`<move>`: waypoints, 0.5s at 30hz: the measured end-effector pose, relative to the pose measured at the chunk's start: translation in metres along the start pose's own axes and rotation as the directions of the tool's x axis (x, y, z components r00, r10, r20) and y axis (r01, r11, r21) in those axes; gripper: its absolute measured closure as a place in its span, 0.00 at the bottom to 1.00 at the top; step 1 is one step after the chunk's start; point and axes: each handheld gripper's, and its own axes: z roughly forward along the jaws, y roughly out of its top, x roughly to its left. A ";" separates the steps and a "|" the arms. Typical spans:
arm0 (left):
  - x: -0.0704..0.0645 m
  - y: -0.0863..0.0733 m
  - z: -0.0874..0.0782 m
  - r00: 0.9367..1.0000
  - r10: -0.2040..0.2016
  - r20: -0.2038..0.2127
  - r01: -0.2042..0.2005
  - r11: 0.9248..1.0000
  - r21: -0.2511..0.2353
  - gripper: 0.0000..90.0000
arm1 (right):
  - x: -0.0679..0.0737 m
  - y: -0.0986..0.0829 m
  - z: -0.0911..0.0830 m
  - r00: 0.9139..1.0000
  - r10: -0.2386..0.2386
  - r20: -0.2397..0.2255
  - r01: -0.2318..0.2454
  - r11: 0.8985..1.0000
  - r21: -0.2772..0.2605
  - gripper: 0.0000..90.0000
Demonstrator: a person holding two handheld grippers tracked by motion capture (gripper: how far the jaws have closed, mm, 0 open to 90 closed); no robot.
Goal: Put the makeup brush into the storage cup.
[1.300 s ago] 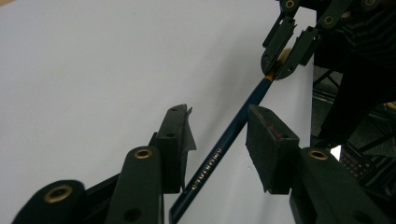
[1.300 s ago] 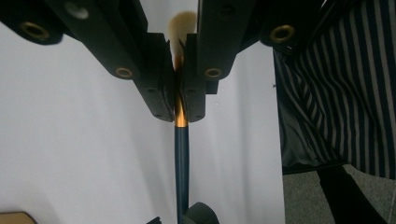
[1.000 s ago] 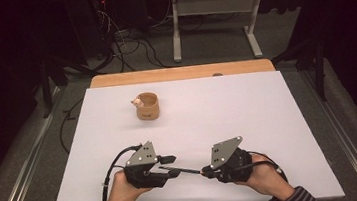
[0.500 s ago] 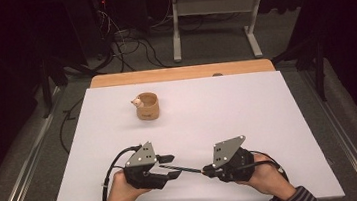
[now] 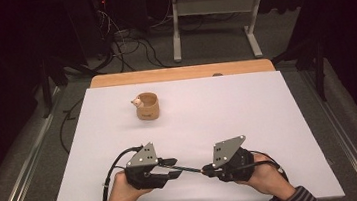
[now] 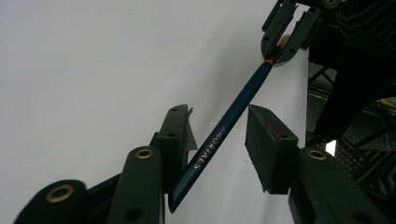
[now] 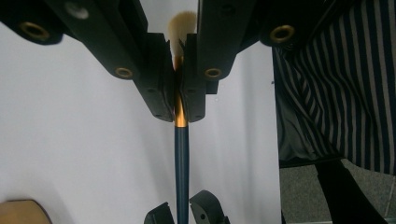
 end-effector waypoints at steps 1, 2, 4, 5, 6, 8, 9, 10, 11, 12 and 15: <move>0.000 0.000 0.000 1.000 -0.002 0.002 0.002 1.000 0.000 0.67 | 0.000 0.000 0.000 1.000 -0.001 0.000 0.001 1.000 0.001 0.96; 0.000 0.000 0.000 1.000 -0.002 0.004 0.002 1.000 0.002 0.68 | 0.000 0.000 0.000 1.000 -0.001 0.001 0.001 1.000 0.001 0.96; 0.001 0.000 0.000 1.000 -0.002 0.005 0.002 1.000 0.002 0.68 | -0.001 0.000 0.000 1.000 0.000 0.001 0.000 1.000 0.002 0.96; 0.001 0.000 0.000 1.000 -0.001 0.005 0.001 1.000 0.002 0.68 | -0.001 0.000 0.000 1.000 0.000 0.001 0.000 1.000 0.001 0.96; 0.001 0.000 0.000 1.000 -0.001 0.005 0.001 1.000 0.002 0.69 | -0.001 0.000 0.000 1.000 0.000 0.001 0.000 1.000 0.001 0.96; 0.001 0.000 0.000 1.000 -0.001 0.010 0.001 1.000 0.003 0.69 | -0.001 0.000 0.001 1.000 0.002 -0.001 -0.002 1.000 0.004 0.96; 0.001 0.000 0.000 1.000 -0.001 0.010 0.001 1.000 0.003 0.69 | -0.001 0.000 0.001 1.000 0.002 -0.001 -0.002 1.000 0.004 0.96; 0.001 0.000 0.000 1.000 -0.004 0.013 0.004 1.000 -0.004 0.69 | -0.001 0.000 0.001 1.000 -0.003 -0.003 0.003 1.000 0.006 0.96; 0.001 0.000 0.000 1.000 -0.004 0.013 0.004 1.000 -0.004 0.69 | -0.001 0.000 0.001 1.000 -0.003 -0.003 0.003 1.000 0.006 0.96; 0.001 0.000 -0.001 1.000 -0.006 0.017 0.006 1.000 -0.008 0.70 | -0.001 0.000 0.002 1.000 -0.001 -0.002 0.001 1.000 0.009 0.96; 0.001 0.000 -0.001 1.000 -0.008 0.019 0.008 1.000 -0.010 0.71 | -0.001 0.000 0.002 1.000 -0.002 0.000 0.002 1.000 0.013 0.96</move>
